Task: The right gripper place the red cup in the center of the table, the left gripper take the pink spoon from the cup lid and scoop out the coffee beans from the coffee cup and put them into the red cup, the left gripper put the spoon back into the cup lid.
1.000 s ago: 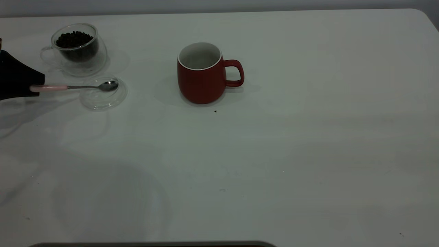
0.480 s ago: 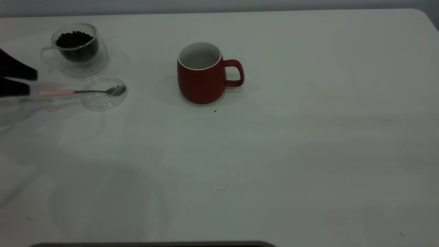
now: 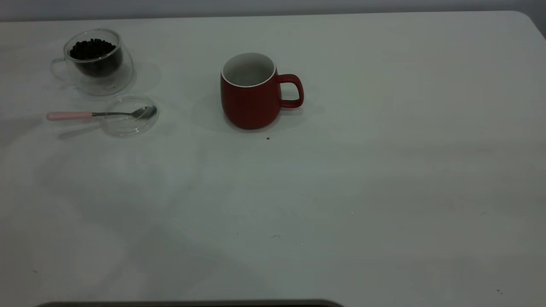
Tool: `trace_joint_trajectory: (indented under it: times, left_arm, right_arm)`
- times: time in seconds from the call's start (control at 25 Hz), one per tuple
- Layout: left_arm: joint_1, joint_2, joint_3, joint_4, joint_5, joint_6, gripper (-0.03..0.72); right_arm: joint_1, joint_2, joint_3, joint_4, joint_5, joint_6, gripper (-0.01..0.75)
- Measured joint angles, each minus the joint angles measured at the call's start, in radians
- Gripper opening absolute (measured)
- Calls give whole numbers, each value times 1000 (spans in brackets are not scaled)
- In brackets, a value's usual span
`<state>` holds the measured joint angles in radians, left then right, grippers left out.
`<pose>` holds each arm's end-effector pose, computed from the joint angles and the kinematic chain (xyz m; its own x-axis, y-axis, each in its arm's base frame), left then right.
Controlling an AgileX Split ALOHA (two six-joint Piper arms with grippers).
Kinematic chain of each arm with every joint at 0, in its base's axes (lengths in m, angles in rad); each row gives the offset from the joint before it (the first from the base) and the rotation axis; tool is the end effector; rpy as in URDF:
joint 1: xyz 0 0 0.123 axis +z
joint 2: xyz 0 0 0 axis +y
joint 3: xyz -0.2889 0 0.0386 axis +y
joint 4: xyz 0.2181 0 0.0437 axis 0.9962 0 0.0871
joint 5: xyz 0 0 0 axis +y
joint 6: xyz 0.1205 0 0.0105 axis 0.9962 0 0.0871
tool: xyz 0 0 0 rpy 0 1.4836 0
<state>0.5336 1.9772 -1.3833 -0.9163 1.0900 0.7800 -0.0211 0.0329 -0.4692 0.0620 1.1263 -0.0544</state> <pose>0.3636 0.1160 0.2031 -0.8763 -0.3234 -0.3570 -0.0349 0.7817 -0.6226 -0.0086 0.0070 0.2344 -0.5653 -0.0157 -0.8247 -0.0407 0.9991 0.0088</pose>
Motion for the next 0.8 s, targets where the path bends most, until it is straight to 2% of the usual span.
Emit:
trace_joint_trajectory:
  times: [0.12, 0.28, 0.48, 0.64, 0.8]
  left_arm:
    - [-29, -156, 29, 192, 74, -166, 430]
    - [-94, -364, 144, 357, 79, -324, 396]
    - [-201, -638, 342, 477, 69, -352, 393]
    - [-242, -842, 485, 553, 57, -364, 399]
    - [-283, -1035, 642, 621, 52, -405, 452]
  right_arm:
    - [0, 0, 0, 0, 0, 0, 531]
    - [0, 0, 0, 0, 0, 0, 531]
    - [0, 0, 0, 0, 0, 0, 531]
    - [0, 0, 0, 0, 0, 0, 531]
    - [0, 0, 0, 0, 0, 0, 531]
